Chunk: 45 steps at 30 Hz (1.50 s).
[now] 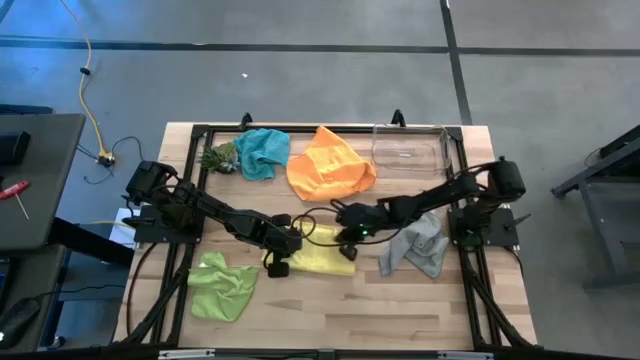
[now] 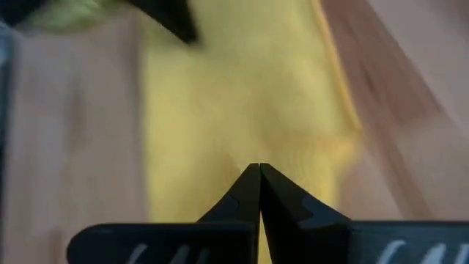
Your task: Fold microfiber towels
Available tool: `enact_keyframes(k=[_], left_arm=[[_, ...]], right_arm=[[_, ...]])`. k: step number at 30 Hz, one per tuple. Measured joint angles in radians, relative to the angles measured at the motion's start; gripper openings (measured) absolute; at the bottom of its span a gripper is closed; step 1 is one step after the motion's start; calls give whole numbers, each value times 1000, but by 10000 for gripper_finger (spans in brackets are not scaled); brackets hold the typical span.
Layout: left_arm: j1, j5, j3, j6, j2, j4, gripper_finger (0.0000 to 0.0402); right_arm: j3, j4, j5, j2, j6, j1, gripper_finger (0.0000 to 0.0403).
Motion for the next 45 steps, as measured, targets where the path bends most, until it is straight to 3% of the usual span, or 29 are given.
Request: enact_keyframes(k=[9, 13, 17, 22, 26, 29, 32, 36, 40, 45], left_arm=[[0, 0, -1, -21, 1, 13, 0], [0, 1, -1, -21, 1, 12, 0], [0, 1, -2, -21, 1, 16, 0], [0, 2, -2, -31, 2, 16, 0], [0, 2, -2, -40, 2, 20, 0], [0, 2, -2, -40, 2, 26, 0], [0, 2, -2, -44, 2, 33, 0], [0, 2, -2, -58, 2, 39, 0], [0, 2, -2, -58, 2, 39, 0], [0, 2, -2, -58, 2, 39, 0]], right_arm=[[193, -180, -93, 126, -157, 21, 0], [252, -398, 48, 47, -260, 20, 0], [172, -518, 117, -74, -237, 18, 0], [-73, -393, 75, -243, -4, 63, 0], [-266, -146, 1, -341, 325, 108, 0], [-380, 67, 8, -361, 562, 132, 9], [-459, 229, 39, -344, 754, 142, 44], [-511, 306, 70, -303, 975, 134, 120], [-512, 338, 65, -256, 1075, 129, 186], [-505, 421, 85, -196, 1139, 129, 228]])
